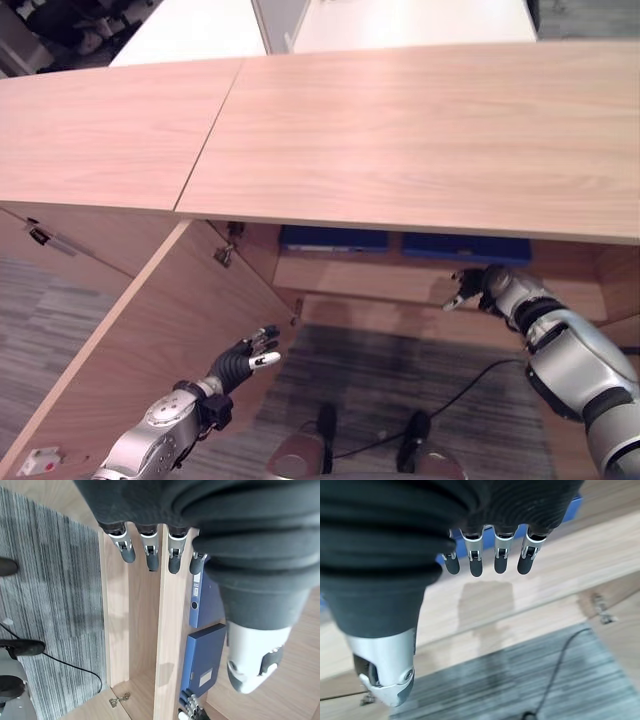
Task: Put the empty folder in the office cabinet
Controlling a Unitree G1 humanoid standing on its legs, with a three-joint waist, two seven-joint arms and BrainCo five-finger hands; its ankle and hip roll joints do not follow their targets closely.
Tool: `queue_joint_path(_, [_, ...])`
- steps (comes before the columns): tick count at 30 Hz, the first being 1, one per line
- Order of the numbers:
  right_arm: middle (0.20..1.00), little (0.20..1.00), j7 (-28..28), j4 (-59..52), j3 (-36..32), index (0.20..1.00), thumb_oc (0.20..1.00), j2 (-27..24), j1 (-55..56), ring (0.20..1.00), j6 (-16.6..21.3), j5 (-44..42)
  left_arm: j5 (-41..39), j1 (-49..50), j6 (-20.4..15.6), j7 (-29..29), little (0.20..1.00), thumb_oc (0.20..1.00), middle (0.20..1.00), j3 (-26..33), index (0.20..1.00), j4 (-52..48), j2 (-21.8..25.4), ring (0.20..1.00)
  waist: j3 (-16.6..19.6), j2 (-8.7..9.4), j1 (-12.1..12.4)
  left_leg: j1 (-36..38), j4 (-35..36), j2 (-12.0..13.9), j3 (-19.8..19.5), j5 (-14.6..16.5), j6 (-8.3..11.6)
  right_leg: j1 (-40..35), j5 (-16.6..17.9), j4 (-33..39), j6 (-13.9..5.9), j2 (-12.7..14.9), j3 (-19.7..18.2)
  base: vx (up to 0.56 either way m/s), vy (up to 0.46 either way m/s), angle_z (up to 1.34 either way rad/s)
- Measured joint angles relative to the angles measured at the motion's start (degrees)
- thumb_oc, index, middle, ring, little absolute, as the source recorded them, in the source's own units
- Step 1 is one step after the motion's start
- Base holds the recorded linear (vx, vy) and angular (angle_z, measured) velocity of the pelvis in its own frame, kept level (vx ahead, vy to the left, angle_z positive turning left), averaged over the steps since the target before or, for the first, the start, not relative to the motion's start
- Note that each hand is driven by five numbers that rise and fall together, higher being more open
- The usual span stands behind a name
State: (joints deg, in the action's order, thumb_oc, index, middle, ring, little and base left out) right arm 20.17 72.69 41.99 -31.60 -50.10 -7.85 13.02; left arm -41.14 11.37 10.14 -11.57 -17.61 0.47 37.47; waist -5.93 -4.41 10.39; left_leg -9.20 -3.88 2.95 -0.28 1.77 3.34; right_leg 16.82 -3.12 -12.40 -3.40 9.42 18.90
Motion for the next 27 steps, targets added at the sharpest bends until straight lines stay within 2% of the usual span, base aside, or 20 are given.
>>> queue_joint_path(3, [1.000, 1.000, -0.06, -0.11, -0.12, 1.000, 1.000, 0.56, 1.66, 1.000, 0.18, 0.10, 1.61, 0.21, 0.87, -0.40, 1.000, 1.000, 1.000, -0.02, 1.000, 1.80, -1.78, 1.000, 0.79, 0.42, -0.72, 2.62, 2.87, 1.88, -0.07, -1.25, 0.91, -4.79, 3.57, 7.47, 0.22, -3.16, 0.91, 0.02, -0.141, -0.03])
queue_joint_path(5, [1.000, 1.000, -0.13, -0.18, -0.09, 1.000, 1.000, 0.75, 3.10, 1.000, 0.25, 1.25, 1.67, 0.29, 1.00, -0.64, 1.000, 1.000, 1.000, -0.21, 1.000, 2.36, -3.42, 1.000, 3.04, 1.55, -0.97, 2.69, 3.74, 2.91, -0.04, -1.60, 1.49, -6.40, 5.38, 11.77, 0.44, -4.94, 1.17, 0.05, -0.159, -0.05])
queue_joint_path(9, [1.000, 1.000, -0.20, -0.29, 0.16, 1.000, 1.000, 1.57, 4.85, 1.000, 0.24, 1.71, 1.68, 0.57, 1.23, -1.56, 1.000, 1.000, 1.000, -0.71, 1.000, 2.38, -3.70, 1.000, 5.39, 2.97, -1.92, 3.87, 5.00, 4.20, 0.14, -2.11, 2.31, -9.50, 7.91, 17.44, 0.63, -7.21, 1.40, 0.02, -0.098, -0.03])
queue_joint_path(12, [1.000, 1.000, -0.43, -0.72, 0.21, 1.000, 1.000, 1.95, 6.24, 1.000, 0.31, 1.72, 2.30, 0.06, 1.38, -1.62, 1.000, 1.000, 1.000, -1.36, 1.000, 3.18, -3.93, 1.000, 6.05, 3.19, -2.28, 3.99, 5.21, 5.10, 0.26, -2.42, 2.82, -9.52, 7.90, 17.44, 0.61, -8.11, 1.43, 0.01, -0.085, -0.05])
queue_joint_path(14, [1.000, 1.000, -0.12, -0.84, 0.70, 1.000, 1.000, 3.72, 7.74, 1.000, 0.29, 1.81, 4.17, 0.10, 2.06, -2.07, 1.000, 1.000, 1.000, -3.19, 1.000, 4.16, -3.95, 1.000, 6.44, 3.07, -3.27, 3.61, 5.59, 6.38, 0.62, -3.19, 4.03, -8.69, 7.76, 17.44, 0.41, -9.28, 1.11, 0.01, -0.117, -0.11])
queue_joint_path(17, [1.000, 1.000, 0.12, -2.98, 0.66, 1.000, 1.000, 4.49, 12.21, 1.000, 0.35, 2.22, 6.51, 0.01, 2.28, -2.86, 1.000, 1.000, 1.000, -3.57, 1.000, 7.98, -6.30, 1.000, 8.09, 2.86, -3.33, 1.65, 6.18, 6.90, 0.59, -3.20, 4.01, -7.33, 7.92, 17.42, 0.72, -9.78, 1.16, -0.08, -0.042, 0.04])
queue_joint_path(19, [1.000, 1.000, 0.15, -2.79, 0.39, 1.000, 1.000, 5.79, 17.82, 1.000, 0.16, 2.19, 8.04, -2.42, 3.09, -3.01, 1.000, 1.000, 1.000, -5.48, 1.000, 11.75, -9.51, 1.000, 7.90, 2.43, -3.38, 0.74, 8.20, 7.15, 0.15, -5.82, 3.88, -5.64, 7.57, 16.43, 2.47, -9.59, 2.83, -0.08, -0.025, 0.30])
queue_joint_path(21, [1.000, 1.000, 0.28, -2.77, 2.33, 1.000, 1.000, 8.25, 21.70, 1.000, -0.32, 4.29, 8.87, -2.58, 3.35, -3.20, 1.000, 1.000, 1.000, -5.91, 1.000, 11.74, -10.55, 1.000, 7.55, 2.12, -3.46, 0.19, 9.17, 7.91, 0.85, -5.52, 3.02, -4.70, 7.12, 15.21, 4.46, -9.85, 3.46, -0.05, -0.028, 0.30])
queue_joint_path(22, [1.000, 1.000, 0.47, -2.90, 2.70, 1.000, 1.000, 10.52, 25.15, 1.000, -0.21, 6.41, 8.93, -2.96, 3.54, -3.24, 1.000, 1.000, 1.000, -6.11, 1.000, 11.59, -10.48, 1.000, 7.38, 2.68, -4.14, -0.02, 9.60, 8.51, 4.25, -3.37, -0.37, -4.89, 6.81, 15.12, 5.19, -9.30, 5.80, 0.06, -0.029, 0.77])
queue_joint_path(23, [1.000, 1.000, 0.94, -2.90, 2.60, 1.000, 1.000, 12.13, 28.00, 1.000, -0.19, 7.29, 8.93, -4.02, 3.60, -3.33, 1.000, 1.000, 1.000, -6.01, 1.000, 11.51, -10.34, 1.000, 6.90, 3.96, -5.25, -0.01, 8.82, 8.54, 8.23, -0.28, -2.63, -5.11, 6.51, 15.49, 5.65, -7.72, 8.20, 0.08, -0.015, 1.05])
queue_joint_path(24, [1.000, 1.000, 1.37, -2.63, 2.52, 1.000, 1.000, 13.19, 30.71, 1.000, -0.24, 8.42, 8.94, -5.27, 3.68, -3.50, 1.000, 1.000, 1.000, -5.92, 1.000, 11.53, -10.26, 1.000, 6.14, 5.19, -5.38, -0.23, 6.04, 8.24, 11.07, -1.71, -0.58, -5.35, 6.60, 16.14, 5.93, -6.15, 9.68, 0.09, -0.009, 1.02])
queue_joint_path(25, [1.000, 1.000, 1.37, -2.32, 2.42, 1.000, 1.000, 13.90, 33.35, 1.000, -0.25, 10.21, 8.98, -6.14, 3.87, -3.57, 1.000, 1.000, 1.000, -5.77, 1.000, 11.76, -10.50, 1.000, 6.17, 6.29, -5.28, -0.07, 0.26, 8.12, 14.95, -1.64, 0.73, -6.39, 6.82, 17.08, 6.22, -4.37, 11.35, 0.01, 0.038, 0.95])
queue_joint_path(26, [1.000, 1.000, 0.87, -2.49, 0.60, 1.000, 1.000, 13.21, 34.31, 1.000, -0.92, 10.85, 9.03, -6.21, 3.78, -3.64, 1.000, 1.000, 1.000, -5.03, 1.000, 11.84, -11.50, 1.000, 6.59, 5.60, -6.37, 1.55, -2.18, 8.38, 16.36, -2.03, 2.45, -7.88, 6.43, 17.49, 5.66, -3.39, 13.10, 0.02, 0.049, 0.90])
queue_joint_path(27, [1.000, 1.000, 1.71, -2.49, 0.69, 1.000, 1.000, 12.23, 34.35, 1.000, -1.07, 11.35, 9.05, -6.17, 3.78, -3.66, 1.000, 1.000, 1.000, -4.96, 1.000, 11.91, -11.99, 1.000, 7.00, 4.86, -7.12, 3.42, -1.18, 8.76, 16.38, -2.96, 3.52, -8.61, 6.18, 17.47, 5.15, -3.46, 14.19, 0.01, 0.053, 0.80])
